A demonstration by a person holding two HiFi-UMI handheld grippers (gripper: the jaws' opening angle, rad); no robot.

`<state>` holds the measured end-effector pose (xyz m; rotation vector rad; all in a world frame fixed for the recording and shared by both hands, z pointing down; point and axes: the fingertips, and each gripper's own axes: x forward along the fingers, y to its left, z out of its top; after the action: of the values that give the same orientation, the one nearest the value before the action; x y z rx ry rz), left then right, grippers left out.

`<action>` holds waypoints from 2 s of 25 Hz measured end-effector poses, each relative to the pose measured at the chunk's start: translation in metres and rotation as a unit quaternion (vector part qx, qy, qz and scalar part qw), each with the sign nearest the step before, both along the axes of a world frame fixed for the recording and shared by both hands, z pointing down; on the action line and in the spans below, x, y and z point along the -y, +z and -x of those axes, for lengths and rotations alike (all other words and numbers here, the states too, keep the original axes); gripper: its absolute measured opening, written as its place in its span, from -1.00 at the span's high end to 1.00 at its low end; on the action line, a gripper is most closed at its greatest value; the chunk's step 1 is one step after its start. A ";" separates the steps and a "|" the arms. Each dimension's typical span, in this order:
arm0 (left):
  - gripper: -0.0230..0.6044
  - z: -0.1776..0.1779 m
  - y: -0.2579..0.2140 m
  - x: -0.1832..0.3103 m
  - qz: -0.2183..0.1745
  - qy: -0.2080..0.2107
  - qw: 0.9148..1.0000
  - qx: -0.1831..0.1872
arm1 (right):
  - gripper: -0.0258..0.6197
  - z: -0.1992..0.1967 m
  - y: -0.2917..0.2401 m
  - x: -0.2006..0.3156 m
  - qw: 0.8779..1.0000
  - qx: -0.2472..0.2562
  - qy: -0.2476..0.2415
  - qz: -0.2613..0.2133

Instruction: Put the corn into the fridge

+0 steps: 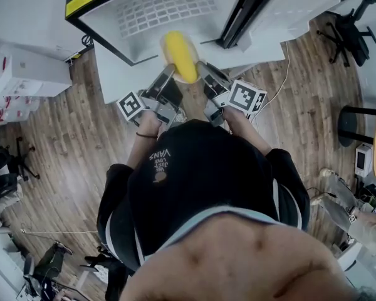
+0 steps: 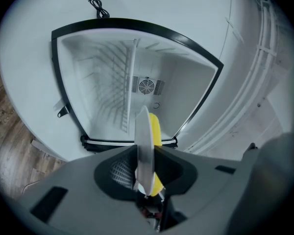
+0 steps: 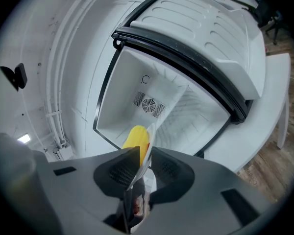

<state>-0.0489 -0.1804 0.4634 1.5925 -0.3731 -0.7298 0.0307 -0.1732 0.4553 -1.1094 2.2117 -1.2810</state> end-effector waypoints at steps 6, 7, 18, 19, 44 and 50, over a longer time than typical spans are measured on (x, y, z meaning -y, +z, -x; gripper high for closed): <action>0.66 0.007 -0.002 0.020 -0.002 0.006 1.000 0.003 | 0.73 0.007 -0.002 0.019 1.000 0.000 0.006 -0.002; 0.66 0.007 -0.002 0.021 -0.002 0.008 1.000 0.002 | 0.73 0.007 -0.002 0.019 1.000 0.001 0.008 -0.003; 0.66 0.023 0.003 0.059 0.004 0.027 1.000 0.003 | 0.73 0.024 0.002 0.054 1.000 0.005 0.029 0.000; 0.66 0.025 0.004 0.060 0.005 0.029 1.000 0.004 | 0.73 0.025 0.003 0.056 0.999 0.002 0.032 0.002; 0.66 0.020 0.009 0.102 0.018 -0.005 1.000 -0.002 | 0.73 0.020 0.008 0.104 1.000 -0.004 -0.002 0.016; 0.66 0.019 0.009 0.113 0.019 -0.026 0.999 -0.004 | 0.73 0.018 0.009 0.118 1.000 -0.007 -0.020 0.018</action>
<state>-0.0678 -0.2935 0.4725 1.5493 -0.4212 -0.7637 0.0125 -0.2910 0.4647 -1.0948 2.2396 -1.3393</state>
